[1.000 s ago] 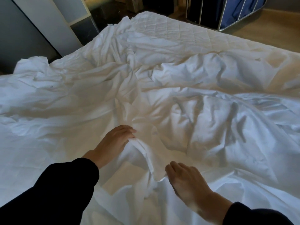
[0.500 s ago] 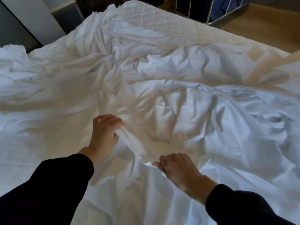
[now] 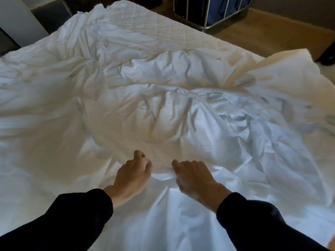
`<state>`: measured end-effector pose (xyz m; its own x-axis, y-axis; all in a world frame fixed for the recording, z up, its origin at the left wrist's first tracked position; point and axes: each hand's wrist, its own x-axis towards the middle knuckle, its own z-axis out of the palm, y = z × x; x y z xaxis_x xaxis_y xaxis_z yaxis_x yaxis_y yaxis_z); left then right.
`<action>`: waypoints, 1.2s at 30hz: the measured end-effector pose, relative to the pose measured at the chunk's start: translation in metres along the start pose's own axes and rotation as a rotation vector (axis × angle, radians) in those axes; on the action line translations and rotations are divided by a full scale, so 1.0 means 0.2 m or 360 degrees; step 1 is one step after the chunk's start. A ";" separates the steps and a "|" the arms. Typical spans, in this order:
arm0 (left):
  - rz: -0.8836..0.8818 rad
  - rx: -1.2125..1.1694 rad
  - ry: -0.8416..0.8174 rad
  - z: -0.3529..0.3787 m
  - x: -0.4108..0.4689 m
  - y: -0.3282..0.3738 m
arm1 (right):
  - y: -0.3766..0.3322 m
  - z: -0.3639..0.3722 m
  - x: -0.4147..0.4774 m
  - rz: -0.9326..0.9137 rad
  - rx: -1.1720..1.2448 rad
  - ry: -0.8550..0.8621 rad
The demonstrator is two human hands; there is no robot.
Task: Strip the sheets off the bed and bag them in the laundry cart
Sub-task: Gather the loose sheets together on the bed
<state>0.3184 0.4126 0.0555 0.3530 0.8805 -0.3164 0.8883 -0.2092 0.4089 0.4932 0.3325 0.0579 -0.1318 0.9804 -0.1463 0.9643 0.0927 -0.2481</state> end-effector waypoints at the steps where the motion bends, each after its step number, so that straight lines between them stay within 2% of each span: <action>1: -0.0233 -0.0192 -0.0080 0.03 -0.04 0.03 | -0.04 -0.01 -0.03 -0.0003 0.0031 -0.0007; 4: -0.0822 -0.1029 -0.0152 0.05 -0.11 0.14 | -0.14 0.00 -0.11 -0.0045 0.0169 -0.0058; 6: -0.0987 -0.1338 -0.0001 0.08 -0.13 0.17 | -0.19 0.00 -0.14 -0.0086 0.0331 -0.0142; 10: -0.0936 -0.1162 0.0465 0.15 -0.15 0.14 | -0.23 0.00 -0.14 -0.0134 0.0334 -0.0384; 16: -0.0760 -0.0993 0.0732 0.15 -0.22 0.04 | -0.11 -0.03 -0.06 -0.0143 -0.0083 -0.0779; 18: -0.0786 -0.1006 0.0728 0.17 -0.23 0.02 | -0.07 0.01 -0.08 -0.0098 -0.0124 -0.0829; 20: -0.0772 -0.1012 0.0644 0.20 -0.24 0.00 | -0.06 0.07 -0.12 -0.0059 -0.0098 -0.0727; 23: -0.0600 -0.1062 0.0497 0.26 -0.28 0.01 | -0.08 0.16 -0.21 0.0039 0.0042 -0.0467; 26: -0.0441 -0.1087 0.0454 0.32 -0.33 0.06 | -0.11 0.21 -0.32 0.0137 0.0145 -0.0355; 29: -0.0440 -0.1056 0.0563 0.34 -0.36 0.12 | -0.13 0.20 -0.45 0.0136 0.0186 -0.0349; 34: -0.0604 -0.1107 0.0867 0.29 -0.43 0.21 | -0.08 0.14 -0.71 0.0083 0.0112 -0.0297; 36: -0.0650 -0.1093 0.0890 0.28 -0.48 0.26 | -0.05 0.12 -0.82 0.0106 0.0075 -0.0236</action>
<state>0.3470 0.2932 0.0587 -0.2921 0.9420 -0.1651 0.4842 0.2945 0.8239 0.4993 0.1669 0.0618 -0.1037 0.9474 -0.3027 0.9607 0.0166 -0.2771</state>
